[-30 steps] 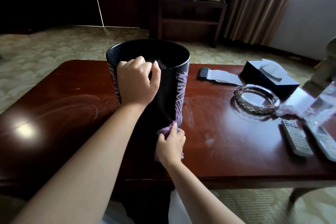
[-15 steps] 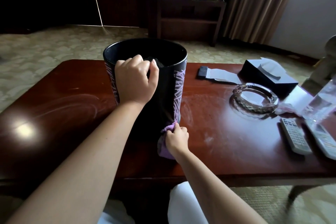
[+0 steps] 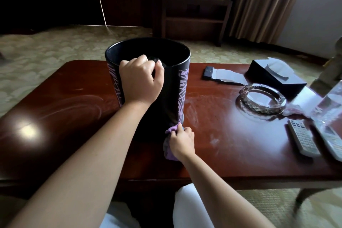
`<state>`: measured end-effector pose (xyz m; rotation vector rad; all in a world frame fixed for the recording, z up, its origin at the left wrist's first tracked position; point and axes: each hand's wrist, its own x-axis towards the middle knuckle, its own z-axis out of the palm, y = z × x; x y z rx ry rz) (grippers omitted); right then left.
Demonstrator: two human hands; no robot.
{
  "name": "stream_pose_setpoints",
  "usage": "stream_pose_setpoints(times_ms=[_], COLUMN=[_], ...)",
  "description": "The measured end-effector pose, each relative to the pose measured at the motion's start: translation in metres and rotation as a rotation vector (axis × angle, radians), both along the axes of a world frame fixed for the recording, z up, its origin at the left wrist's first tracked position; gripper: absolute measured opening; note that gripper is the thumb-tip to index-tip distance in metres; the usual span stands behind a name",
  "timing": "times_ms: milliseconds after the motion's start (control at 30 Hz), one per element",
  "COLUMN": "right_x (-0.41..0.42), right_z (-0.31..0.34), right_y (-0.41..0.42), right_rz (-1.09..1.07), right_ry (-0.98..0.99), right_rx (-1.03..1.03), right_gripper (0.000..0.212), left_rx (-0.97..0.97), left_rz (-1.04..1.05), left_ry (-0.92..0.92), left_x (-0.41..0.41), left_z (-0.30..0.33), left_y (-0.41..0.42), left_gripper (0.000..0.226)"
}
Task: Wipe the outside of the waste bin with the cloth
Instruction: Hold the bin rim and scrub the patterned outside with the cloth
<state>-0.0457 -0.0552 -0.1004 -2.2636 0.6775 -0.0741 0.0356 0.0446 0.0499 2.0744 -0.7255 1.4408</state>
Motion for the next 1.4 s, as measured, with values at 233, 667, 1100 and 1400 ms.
stream_pose_setpoints(times_ms=[233,667,1100,1400], right_x=[-0.020,-0.012,-0.012,-0.010], right_z=[-0.007,-0.005,-0.007,-0.009], right_y=[0.017,0.007,0.011,0.008], right_rz=[0.104,0.049,-0.044,-0.155], right_ry=[-0.029,-0.001,-0.022,-0.153], right_rx=[-0.240,-0.171,-0.081,-0.020], right_gripper=[0.053,0.053,0.048,0.037], left_rx=[-0.010,-0.036,-0.007,-0.024], left_rz=[-0.007,-0.008,0.008,0.017], left_ry=[0.018,0.004,0.022,0.150], left_x=[0.000,0.004,0.007,-0.003], left_z=[0.000,-0.003,0.003,0.006], left_y=[0.000,0.000,0.007,-0.010], left_gripper=[0.038,0.039,0.033,0.034])
